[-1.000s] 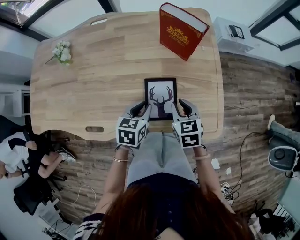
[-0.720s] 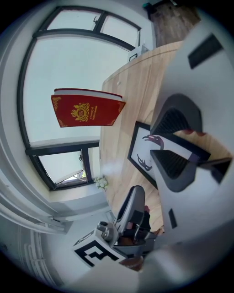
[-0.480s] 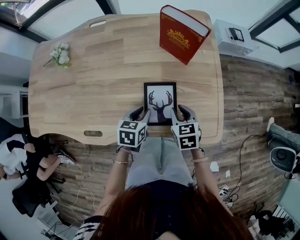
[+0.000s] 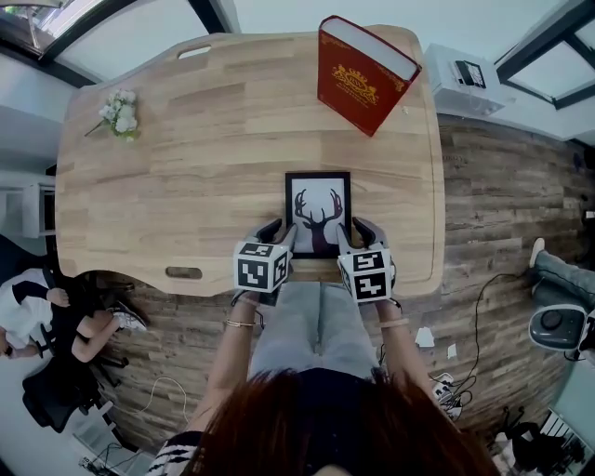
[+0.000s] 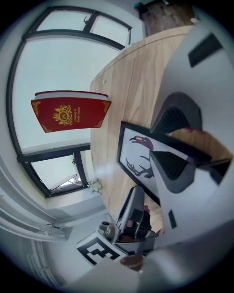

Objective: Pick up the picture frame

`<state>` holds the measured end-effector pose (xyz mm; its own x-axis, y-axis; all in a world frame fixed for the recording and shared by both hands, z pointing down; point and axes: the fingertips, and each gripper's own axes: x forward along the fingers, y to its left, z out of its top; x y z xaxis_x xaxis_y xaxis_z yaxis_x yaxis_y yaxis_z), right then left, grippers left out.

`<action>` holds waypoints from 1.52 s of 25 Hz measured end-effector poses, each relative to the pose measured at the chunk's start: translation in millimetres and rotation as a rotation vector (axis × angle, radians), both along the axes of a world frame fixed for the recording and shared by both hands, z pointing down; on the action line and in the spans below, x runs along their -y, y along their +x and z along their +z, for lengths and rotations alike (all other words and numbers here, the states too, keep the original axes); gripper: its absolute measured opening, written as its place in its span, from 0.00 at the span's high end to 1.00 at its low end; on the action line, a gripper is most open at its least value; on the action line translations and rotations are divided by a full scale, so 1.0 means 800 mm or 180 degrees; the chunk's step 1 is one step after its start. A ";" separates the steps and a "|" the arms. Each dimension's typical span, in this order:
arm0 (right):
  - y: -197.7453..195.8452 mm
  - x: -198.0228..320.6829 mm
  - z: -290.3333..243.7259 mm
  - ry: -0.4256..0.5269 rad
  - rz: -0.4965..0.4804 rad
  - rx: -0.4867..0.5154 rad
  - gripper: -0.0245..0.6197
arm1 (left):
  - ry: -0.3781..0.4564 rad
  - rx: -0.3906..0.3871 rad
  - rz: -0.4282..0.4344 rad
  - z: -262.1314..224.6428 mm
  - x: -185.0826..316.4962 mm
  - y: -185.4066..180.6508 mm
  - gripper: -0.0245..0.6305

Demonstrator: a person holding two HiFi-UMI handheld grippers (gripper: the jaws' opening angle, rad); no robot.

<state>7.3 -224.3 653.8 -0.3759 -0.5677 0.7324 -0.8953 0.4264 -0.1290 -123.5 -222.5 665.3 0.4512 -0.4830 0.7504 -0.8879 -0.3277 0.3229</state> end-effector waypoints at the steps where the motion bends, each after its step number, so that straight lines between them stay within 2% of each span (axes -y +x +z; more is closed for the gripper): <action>1: 0.000 0.000 0.002 -0.0017 0.0005 0.0004 0.79 | -0.0019 0.0001 0.0000 0.003 0.000 0.000 0.77; 14: 0.001 0.001 0.020 -0.0152 0.0092 0.0073 0.77 | -0.0134 -0.0063 -0.0032 0.019 0.005 0.005 0.76; 21: 0.001 0.001 0.027 -0.0327 0.0192 0.0228 0.77 | -0.0180 -0.0070 0.0012 0.020 0.007 0.007 0.76; 31: 0.002 0.001 0.028 -0.0373 0.0311 0.0280 0.77 | -0.0209 -0.0117 -0.0129 0.021 0.008 0.005 0.78; 38: 0.007 0.002 0.027 -0.0396 0.0429 0.0335 0.81 | -0.0179 -0.0121 -0.0237 0.019 0.007 0.004 0.81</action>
<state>13.0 -225.8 675.5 -0.3807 -0.5256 0.7608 -0.9220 0.2785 -0.2690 -120.6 -228.3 680.5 0.4443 -0.4739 0.7603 -0.8958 -0.2416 0.3730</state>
